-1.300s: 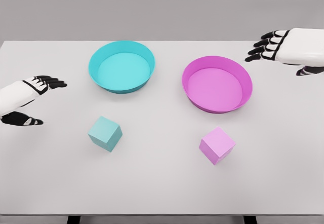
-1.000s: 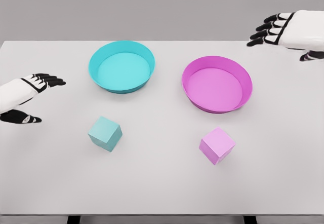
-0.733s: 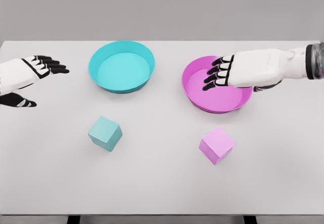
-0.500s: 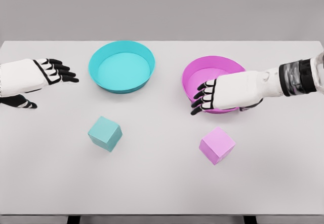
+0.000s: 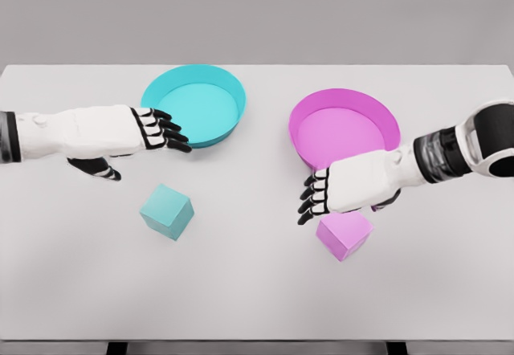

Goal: Place the blocks in the corresponding plates according to their colors

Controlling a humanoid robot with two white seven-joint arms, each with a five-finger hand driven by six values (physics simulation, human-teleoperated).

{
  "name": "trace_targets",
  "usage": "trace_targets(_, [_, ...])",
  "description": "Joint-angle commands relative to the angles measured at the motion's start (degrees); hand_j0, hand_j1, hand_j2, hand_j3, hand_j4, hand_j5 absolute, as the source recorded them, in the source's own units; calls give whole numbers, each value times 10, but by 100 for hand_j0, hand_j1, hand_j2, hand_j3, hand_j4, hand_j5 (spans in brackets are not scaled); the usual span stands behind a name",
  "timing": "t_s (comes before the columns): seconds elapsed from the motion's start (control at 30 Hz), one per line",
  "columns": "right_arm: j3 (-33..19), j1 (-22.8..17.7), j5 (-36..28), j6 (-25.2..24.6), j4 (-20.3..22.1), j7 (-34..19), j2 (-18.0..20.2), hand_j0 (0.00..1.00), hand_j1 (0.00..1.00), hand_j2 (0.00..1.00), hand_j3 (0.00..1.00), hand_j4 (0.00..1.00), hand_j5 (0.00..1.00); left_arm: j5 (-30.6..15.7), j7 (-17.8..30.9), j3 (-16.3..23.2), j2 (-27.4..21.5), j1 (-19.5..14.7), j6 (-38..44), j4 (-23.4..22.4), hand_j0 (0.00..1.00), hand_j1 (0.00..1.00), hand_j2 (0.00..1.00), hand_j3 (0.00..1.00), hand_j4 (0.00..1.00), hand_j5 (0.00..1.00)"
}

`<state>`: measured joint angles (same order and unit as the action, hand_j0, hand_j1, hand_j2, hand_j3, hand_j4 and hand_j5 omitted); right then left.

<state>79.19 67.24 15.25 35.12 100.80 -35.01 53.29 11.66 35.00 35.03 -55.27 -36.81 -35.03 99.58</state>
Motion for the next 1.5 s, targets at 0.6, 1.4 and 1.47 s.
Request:
trace_targets(0.6, [30,4,50,-1,0,0,-1,100,100,100,100,100,100,-167,0,188,-57,-39,0,13,100,100,100,100,100,100])
trace_targets(1.4, [57,10,73,-1,-1,0,-18,80,80,80,80,80,80,-64,0,181,-26,-37,100,14,100,100,100,100,100,100])
trace_targets(1.47, [57,10,73,-1,-1,0,-18,74,74,74,74,74,74,-64,0,181,-22,-38,102,13,100,100,100,100,100,100])
